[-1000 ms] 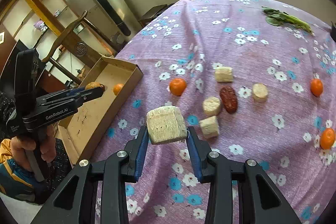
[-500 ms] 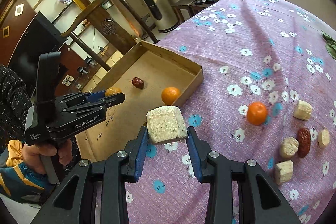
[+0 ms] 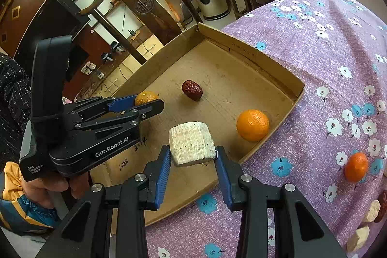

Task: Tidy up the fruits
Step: 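Carry the orange and yam chunk over the cardboard box, then open both tools to drop the orange and yam chunk into the box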

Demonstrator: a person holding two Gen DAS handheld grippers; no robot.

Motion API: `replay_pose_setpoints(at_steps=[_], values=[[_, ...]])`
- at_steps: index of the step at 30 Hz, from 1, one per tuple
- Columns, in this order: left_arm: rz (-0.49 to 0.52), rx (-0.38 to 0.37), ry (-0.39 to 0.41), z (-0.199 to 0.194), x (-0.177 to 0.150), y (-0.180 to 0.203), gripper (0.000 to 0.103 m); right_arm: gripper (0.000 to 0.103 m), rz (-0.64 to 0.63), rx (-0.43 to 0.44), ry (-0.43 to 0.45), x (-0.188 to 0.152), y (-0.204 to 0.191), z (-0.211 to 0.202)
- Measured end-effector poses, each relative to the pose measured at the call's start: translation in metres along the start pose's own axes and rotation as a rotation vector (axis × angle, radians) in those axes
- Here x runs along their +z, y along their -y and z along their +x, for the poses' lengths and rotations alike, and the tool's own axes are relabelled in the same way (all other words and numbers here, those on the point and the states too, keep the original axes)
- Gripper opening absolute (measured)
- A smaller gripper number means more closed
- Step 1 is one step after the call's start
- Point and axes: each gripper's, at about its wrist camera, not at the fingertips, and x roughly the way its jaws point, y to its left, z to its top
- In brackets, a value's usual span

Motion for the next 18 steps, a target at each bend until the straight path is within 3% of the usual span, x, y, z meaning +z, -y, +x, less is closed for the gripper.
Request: replay_pose_setpoints(at_steps=[8,18], values=[[0.001,0.008,-0.007,0.010,-0.005,0.002,0.031,0.041,0.007,-0.046,-0.024,0.008,0.006,0.020],[0.021,0.049,0.016,0.014,-0.006,0.010,0.032,0.041,-0.081,-0.162,-0.040,0.009,-0.003,0.038]])
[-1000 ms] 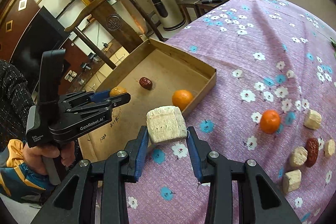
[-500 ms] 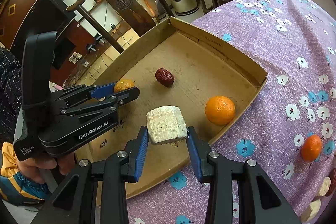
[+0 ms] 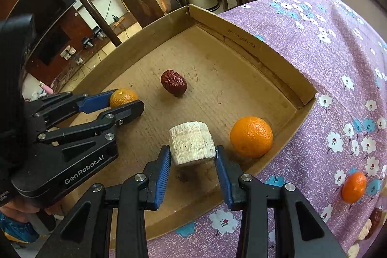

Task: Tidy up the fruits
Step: 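Open both tools to drop the orange and yam chunk into the box, then withdraw both tools from the box back over the table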

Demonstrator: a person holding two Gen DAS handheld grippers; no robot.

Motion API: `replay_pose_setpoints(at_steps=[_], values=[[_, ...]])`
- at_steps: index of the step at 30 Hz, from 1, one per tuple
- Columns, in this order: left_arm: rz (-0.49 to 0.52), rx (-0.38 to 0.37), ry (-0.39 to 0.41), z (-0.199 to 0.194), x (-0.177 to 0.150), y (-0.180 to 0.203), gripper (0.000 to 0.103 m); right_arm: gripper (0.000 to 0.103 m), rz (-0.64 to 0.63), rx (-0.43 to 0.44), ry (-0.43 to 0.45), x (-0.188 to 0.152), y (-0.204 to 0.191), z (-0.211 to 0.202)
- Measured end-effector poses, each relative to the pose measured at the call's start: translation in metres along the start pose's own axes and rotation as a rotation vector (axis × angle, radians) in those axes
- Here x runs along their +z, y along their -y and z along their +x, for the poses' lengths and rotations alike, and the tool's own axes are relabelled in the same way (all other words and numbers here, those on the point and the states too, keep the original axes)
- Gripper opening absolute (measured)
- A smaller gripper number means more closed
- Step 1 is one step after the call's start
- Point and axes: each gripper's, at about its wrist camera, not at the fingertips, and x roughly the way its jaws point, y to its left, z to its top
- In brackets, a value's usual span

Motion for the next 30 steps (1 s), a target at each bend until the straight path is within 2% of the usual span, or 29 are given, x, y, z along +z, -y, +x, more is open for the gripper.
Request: replay_pose_setpoints(at_steps=[3,4,6,7,8,10,16,19,21,24,30], values=[[0.001,0.017,-0.005,0.001,-0.001,0.001,0.038,0.042,0.020,0.017,0.005,0.000,0.003,-0.004],[-0.005,0.019,-0.007,0.001,-0.001,0.000,0.046,0.044,0.026,0.019,0.010,-0.001,0.005,-0.007],[-0.020,0.020,-0.001,0.000,-0.001,-0.002,0.053,0.046,0.032,0.023,0.022,-0.001,0.007,-0.010],[-0.021,0.023,0.005,-0.003,-0.001,-0.003,0.058,0.046,0.035,0.024,0.025,-0.002,0.007,-0.012],[-0.019,0.028,0.011,-0.005,0.000,-0.003,0.067,0.046,0.039,0.028,0.027,-0.003,0.006,-0.013],[-0.015,0.040,0.021,-0.010,0.000,-0.003,0.075,0.046,0.044,0.038,0.031,-0.006,0.007,-0.019],[-0.015,0.022,0.055,-0.031,0.007,0.008,0.080,0.051,0.077,0.014,0.081,-0.023,0.018,-0.049],[-0.001,-0.016,0.088,-0.046,0.012,0.025,0.081,0.054,0.107,-0.019,0.111,-0.036,0.028,-0.070],[0.018,-0.057,0.102,-0.055,0.016,0.040,0.086,0.060,0.134,-0.044,0.128,-0.047,0.037,-0.086],[0.040,-0.134,0.116,-0.067,0.019,0.067,0.094,0.062,0.176,-0.095,0.152,-0.071,0.054,-0.109],[0.142,-0.266,0.092,-0.074,0.022,0.136,0.095,0.062,0.313,-0.191,0.149,-0.121,0.101,-0.143]])
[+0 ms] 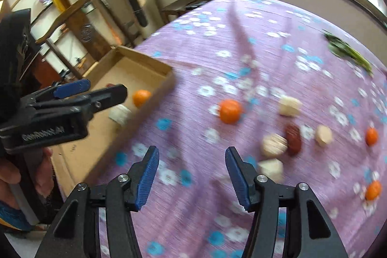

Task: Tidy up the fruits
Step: 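Withdraw both tools from the box back over the table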

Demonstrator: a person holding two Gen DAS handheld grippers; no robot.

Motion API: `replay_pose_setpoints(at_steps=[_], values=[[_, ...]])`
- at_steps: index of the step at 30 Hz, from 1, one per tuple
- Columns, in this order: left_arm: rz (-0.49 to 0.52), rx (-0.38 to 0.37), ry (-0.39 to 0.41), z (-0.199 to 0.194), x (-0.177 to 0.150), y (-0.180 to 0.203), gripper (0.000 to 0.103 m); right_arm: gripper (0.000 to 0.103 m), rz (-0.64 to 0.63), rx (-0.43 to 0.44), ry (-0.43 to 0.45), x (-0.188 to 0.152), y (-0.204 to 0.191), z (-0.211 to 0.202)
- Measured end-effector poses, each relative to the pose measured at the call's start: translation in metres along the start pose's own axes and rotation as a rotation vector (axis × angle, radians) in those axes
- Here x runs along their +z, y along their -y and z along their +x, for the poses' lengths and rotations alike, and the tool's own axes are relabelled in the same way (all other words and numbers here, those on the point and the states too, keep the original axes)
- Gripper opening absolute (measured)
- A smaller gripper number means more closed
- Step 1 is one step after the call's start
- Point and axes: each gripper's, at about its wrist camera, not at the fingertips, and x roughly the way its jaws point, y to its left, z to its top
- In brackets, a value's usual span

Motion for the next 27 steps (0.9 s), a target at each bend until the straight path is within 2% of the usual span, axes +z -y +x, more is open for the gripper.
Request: replay_pose_setpoints(at_steps=[5,7,9,14,20,27], values=[[0.108,-0.076,-0.040,0.011,-0.002,0.059,0.095,0.062,0.128,-0.074,0.021,-0.027,0.054,-0.025],[0.150,-0.098,-0.050,0.013,-0.005,0.078,0.095,0.066,0.184,-0.091,0.037,-0.039,0.073,-0.036],[0.187,-0.117,-0.059,0.015,-0.007,0.097,0.095,0.066,0.219,-0.121,0.040,-0.049,0.089,-0.045],[0.243,-0.159,-0.088,0.016,-0.015,0.130,0.095,0.066,0.280,-0.141,0.060,-0.066,0.118,-0.065],[0.250,-0.164,-0.104,0.014,-0.025,0.145,0.095,0.067,0.298,-0.150,0.072,-0.074,0.137,-0.073],[0.207,-0.144,-0.126,0.019,-0.037,0.140,0.095,0.067,0.304,-0.149,0.066,-0.081,0.157,-0.078]])
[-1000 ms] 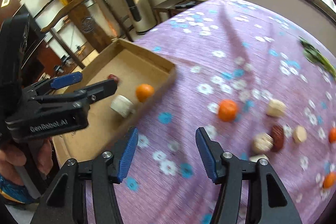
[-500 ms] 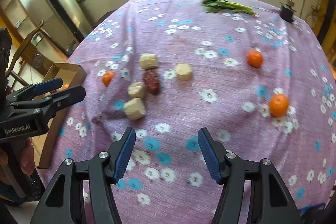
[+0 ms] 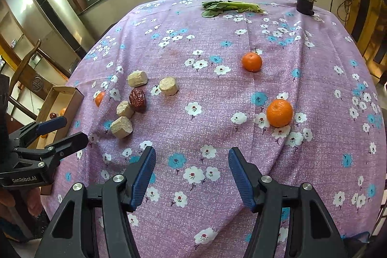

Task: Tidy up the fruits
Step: 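Withdraw both tools from the box back over the table, then grasp a square pale yam chunk with the left tool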

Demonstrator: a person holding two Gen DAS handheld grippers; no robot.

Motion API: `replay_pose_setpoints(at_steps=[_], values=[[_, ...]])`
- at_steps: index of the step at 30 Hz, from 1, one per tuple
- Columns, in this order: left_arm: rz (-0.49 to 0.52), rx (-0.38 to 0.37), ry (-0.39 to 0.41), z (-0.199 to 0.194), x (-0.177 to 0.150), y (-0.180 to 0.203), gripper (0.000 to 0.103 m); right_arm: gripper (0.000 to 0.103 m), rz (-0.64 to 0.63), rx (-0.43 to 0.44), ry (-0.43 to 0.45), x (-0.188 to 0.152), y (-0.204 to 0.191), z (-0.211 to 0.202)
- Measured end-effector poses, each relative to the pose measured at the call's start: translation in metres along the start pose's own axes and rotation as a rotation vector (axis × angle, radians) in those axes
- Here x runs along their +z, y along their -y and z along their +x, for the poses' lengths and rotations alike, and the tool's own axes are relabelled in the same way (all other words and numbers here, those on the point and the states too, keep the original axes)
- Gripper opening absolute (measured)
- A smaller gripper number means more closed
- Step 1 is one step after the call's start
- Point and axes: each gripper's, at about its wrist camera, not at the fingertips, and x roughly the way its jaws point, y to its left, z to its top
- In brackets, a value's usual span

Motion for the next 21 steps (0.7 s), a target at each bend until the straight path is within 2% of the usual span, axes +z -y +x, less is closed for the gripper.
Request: replay_pose_setpoints(at_steps=[6,13,21], values=[[-0.051,0.005,-0.011,0.009,-0.002,-0.002,0.095,0.067,-0.038,0.020,-0.027,0.001,-0.001,0.008],[-0.049,0.021,0.004,0.020,0.007,0.012,0.095,0.067,-0.058,0.030,-0.050,0.002,0.002,0.012],[-0.040,0.027,-0.020,0.049,0.014,0.021,0.094,0.067,-0.047,0.052,-0.062,0.001,0.009,0.020]])
